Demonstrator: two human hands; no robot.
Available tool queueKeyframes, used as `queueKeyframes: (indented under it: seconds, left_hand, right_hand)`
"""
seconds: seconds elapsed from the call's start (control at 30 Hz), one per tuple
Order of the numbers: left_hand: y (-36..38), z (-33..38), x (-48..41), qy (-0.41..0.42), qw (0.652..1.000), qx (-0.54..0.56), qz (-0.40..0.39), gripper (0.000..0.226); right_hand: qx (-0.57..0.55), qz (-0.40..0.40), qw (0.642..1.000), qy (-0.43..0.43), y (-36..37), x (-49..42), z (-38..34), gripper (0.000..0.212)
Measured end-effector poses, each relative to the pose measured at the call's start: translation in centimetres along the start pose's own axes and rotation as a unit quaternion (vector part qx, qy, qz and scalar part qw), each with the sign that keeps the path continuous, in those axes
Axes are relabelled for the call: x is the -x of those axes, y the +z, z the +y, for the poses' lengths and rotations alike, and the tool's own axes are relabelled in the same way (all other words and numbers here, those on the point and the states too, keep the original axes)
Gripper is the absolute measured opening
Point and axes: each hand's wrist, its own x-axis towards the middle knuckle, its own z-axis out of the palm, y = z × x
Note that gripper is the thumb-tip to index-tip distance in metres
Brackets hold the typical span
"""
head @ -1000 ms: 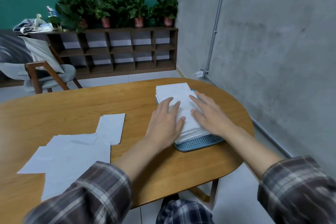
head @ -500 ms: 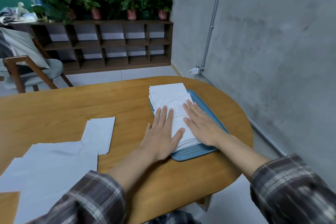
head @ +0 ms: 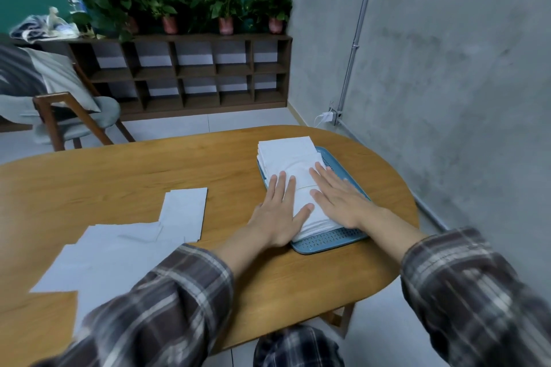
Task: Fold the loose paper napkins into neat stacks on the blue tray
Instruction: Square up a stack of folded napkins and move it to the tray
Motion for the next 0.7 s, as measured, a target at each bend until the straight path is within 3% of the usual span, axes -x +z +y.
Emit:
queueKeyframes:
  seconds: [0.1, 0.23, 0.33, 0.5, 0.7]
  left_hand:
    - [-1.9, 0.4, 0.8, 0.003, 1.000, -0.005, -0.008, 0.085]
    - [-4.3, -0.5, 2.8, 0.013, 0.997, 0.027, 0.073, 0.075]
    - [-5.6, -3.0, 4.1, 0.033, 0.991, 0.032, 0.128, 0.062]
    - [-7.4, -7.9, 6.8, 0.012, 0.989, 0.039, 0.145, 0.043]
    - [-9.8, -14.8, 12.2, -0.032, 0.993, 0.024, 0.112, 0.030]
  right_hand:
    - [0.072, -0.026, 0.997, 0.024, -2.2, 0.1, -1.2, 0.063]
    - [0.103, 0.025, 0.994, -0.002, -3.7, 0.7, -3.8, 0.060]
    - [0.080, 0.036, 0.996, -0.029, -3.4, 1.0, -6.6, 0.059]
    - [0.043, 0.042, 0.996, -0.072, -1.8, 1.0, -11.6, 0.059]
    - [-0.016, 0.072, 0.991, -0.113, 1.6, 0.0, -17.3, 0.051]
